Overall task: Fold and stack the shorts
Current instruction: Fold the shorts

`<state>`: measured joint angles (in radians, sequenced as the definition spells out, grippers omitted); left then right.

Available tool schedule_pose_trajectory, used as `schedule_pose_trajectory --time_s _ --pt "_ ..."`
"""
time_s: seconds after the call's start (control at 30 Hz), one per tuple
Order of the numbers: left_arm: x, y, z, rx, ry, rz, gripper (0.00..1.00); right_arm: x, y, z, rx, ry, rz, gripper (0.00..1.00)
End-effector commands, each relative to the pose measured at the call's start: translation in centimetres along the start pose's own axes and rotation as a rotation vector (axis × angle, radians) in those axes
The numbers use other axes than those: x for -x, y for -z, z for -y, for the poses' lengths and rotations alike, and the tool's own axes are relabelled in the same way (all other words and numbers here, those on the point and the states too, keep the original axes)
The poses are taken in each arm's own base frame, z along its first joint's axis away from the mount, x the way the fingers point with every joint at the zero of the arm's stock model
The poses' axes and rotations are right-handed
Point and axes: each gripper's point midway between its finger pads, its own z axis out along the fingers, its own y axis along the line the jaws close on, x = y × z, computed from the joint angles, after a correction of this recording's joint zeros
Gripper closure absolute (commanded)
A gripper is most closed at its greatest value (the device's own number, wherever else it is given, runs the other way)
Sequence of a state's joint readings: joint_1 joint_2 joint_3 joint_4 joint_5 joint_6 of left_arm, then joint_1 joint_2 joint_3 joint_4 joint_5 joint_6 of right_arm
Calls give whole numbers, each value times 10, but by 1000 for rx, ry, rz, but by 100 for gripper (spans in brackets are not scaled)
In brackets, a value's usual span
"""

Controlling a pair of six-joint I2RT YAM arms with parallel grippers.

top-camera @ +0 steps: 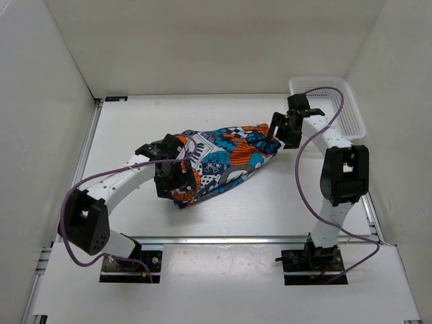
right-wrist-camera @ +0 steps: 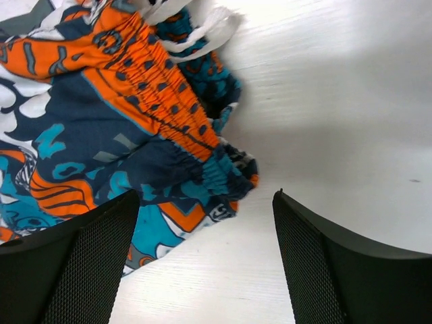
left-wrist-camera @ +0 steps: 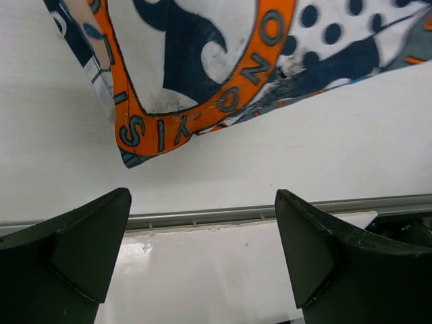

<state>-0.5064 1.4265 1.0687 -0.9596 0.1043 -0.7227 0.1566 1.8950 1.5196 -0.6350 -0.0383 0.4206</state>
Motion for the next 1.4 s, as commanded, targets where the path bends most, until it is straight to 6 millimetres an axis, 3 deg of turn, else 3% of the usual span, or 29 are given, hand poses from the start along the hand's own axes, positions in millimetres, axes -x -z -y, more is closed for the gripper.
schedule_pose_trajectory --time_s 0.0,0.1,0.2,0.33,0.4,0.5,0.53,0.57,0.6,0.67,0.7,0.73,0.8,0.83,0.9,0.93,1.03,1.07,1.13,1.17,1.2,1.23,1.33,1.37 --pt "-19 -22 -11 56 67 -71 0 -5 2 -20 100 -22 0 16" --pt "-32 -36 -2 63 58 -106 0 -15 -12 -19 92 -27 -27 12" --pt "-41 -52 3 89 37 -129 0 -13 -21 -21 97 -29 -39 10" --pt "-36 -70 2 135 58 -115 3 -10 -39 -20 89 -31 -55 10" --pt "-29 -76 -2 172 55 -91 10 -5 -45 -22 93 -30 -47 13" --pt "-16 -87 -15 230 78 -83 46 1 -55 -19 69 -30 -33 21" --pt "-10 -91 -21 244 98 -90 59 -2 -60 -17 63 -31 -45 25" --pt "-5 -91 -26 252 89 -82 80 -3 -60 -19 57 -34 -43 29" --pt "-1 -91 -30 254 96 -81 89 -3 -60 -18 48 -34 -39 40" --pt "11 -87 -48 274 122 -56 89 -8 -62 -20 48 -26 -51 55" --pt "13 -83 -53 273 132 -51 89 -20 -63 -15 36 -41 -75 76" --pt "20 -74 -56 266 141 -25 89 -27 -62 -14 21 -52 -81 86" --pt "28 -64 -70 274 162 -2 89 -37 -53 -9 -8 -62 -76 100" --pt "31 -59 -75 284 165 10 89 -61 -54 -5 -24 -73 -114 100" --pt "38 -47 -84 288 184 53 89 -72 -37 -4 -30 -79 -94 100" --pt "39 -42 -87 289 187 56 89 -100 -35 2 -59 -65 -133 100" --pt "40 -35 -100 301 216 70 89 -122 -15 -7 -64 -34 -99 100" --pt "40 -31 -102 300 225 75 89 -143 -13 2 -99 -54 -130 100" --pt "40 -29 -105 300 236 79 89 -156 1 1 -88 -56 -117 100" --pt "39 -26 -105 297 236 83 89 -171 2 10 -115 -74 -129 100" --pt "40 -22 -104 287 235 98 89 -174 12 9 -100 -75 -115 93" --pt "39 -19 -103 285 247 101 89 -179 17 12 -118 -56 -102 67" --pt "36 -14 -104 280 256 110 89 -188 35 20 -123 -55 -77 21" --pt "34 -10 -107 284 267 108 89 -183 45 17 -98 -57 -46 16"
